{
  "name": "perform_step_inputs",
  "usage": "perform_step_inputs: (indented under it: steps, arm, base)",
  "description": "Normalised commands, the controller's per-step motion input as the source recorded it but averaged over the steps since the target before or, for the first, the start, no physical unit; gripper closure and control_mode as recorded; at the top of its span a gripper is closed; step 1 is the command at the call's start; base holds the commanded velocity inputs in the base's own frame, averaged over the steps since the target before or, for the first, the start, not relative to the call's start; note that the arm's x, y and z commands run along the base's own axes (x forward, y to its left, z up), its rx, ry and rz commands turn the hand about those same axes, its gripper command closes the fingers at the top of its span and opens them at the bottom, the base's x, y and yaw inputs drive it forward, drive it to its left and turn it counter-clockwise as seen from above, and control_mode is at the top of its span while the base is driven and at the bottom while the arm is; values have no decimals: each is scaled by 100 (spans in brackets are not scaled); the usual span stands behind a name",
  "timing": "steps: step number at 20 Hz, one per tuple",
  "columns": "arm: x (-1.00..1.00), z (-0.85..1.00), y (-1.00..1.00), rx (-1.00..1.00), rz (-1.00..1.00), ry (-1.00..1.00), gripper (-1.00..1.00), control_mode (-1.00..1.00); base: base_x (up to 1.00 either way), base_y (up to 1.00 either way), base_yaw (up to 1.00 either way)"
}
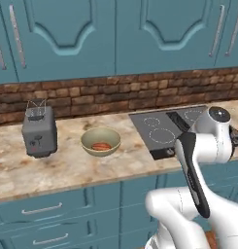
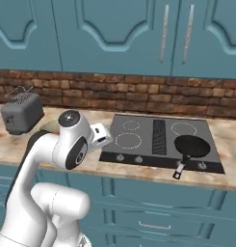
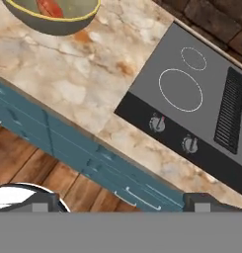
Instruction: Place the fish on the plate and place the sweet potato on the same plate.
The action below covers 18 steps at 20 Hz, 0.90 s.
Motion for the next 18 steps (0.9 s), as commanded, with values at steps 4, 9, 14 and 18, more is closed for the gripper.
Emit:
perform_step_inputs:
  steps: [4,9,14,18]
  arm:
    - [0,0,0,0,0,0,-100,100]
    - [0,0,0,0,0,0,-100,100]
    - [0,0,0,0,0,0,-100,100]
    - [12,0,11,-2,0,10,-100,-100]
  base:
    - [74,100,0]
    - [64,84,-1]
    - [89,48,-4]
    - [57,33,-2]
